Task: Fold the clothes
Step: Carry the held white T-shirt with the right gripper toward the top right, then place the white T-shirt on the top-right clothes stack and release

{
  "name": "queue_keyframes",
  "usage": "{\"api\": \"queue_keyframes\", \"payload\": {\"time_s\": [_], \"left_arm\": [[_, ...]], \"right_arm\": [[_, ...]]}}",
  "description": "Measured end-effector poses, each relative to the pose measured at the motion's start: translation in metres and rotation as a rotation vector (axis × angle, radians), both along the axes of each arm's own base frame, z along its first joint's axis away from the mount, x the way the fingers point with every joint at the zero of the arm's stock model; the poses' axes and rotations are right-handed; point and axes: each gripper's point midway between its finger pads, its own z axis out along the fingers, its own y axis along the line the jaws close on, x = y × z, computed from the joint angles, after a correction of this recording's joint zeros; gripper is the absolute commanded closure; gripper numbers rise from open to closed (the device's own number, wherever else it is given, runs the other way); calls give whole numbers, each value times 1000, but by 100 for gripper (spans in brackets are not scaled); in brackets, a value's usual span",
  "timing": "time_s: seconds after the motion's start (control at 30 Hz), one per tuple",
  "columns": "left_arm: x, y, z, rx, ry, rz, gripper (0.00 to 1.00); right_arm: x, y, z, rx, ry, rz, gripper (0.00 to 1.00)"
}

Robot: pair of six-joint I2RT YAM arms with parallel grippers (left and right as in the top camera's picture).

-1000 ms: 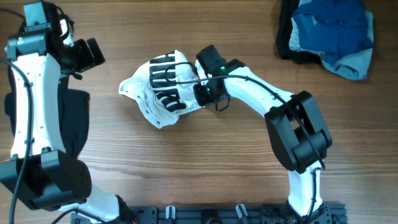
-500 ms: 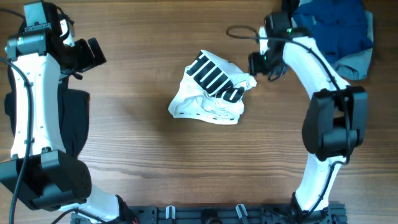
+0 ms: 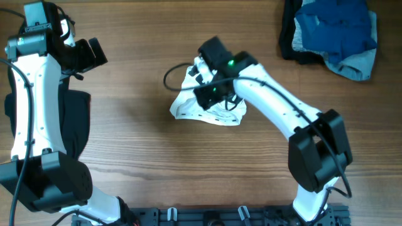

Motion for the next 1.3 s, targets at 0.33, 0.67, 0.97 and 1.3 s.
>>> {"api": "queue_keyframes", "payload": {"time_s": [0.33, 0.67, 0.97, 1.3], "left_arm": [[0, 0, 0, 0, -1, 0, 0], [0, 0, 0, 0, -1, 0, 0], [1, 0, 0, 1, -4, 0, 0], [4, 1, 2, 3, -16, 0, 0]], "right_arm": [[15, -9, -55, -63, -139, 121, 5], [30, -21, -76, -148, -165, 61, 82], [76, -74, -56, -272, -291, -155, 96], [159, -160, 158, -381, -777, -250, 96]]}}
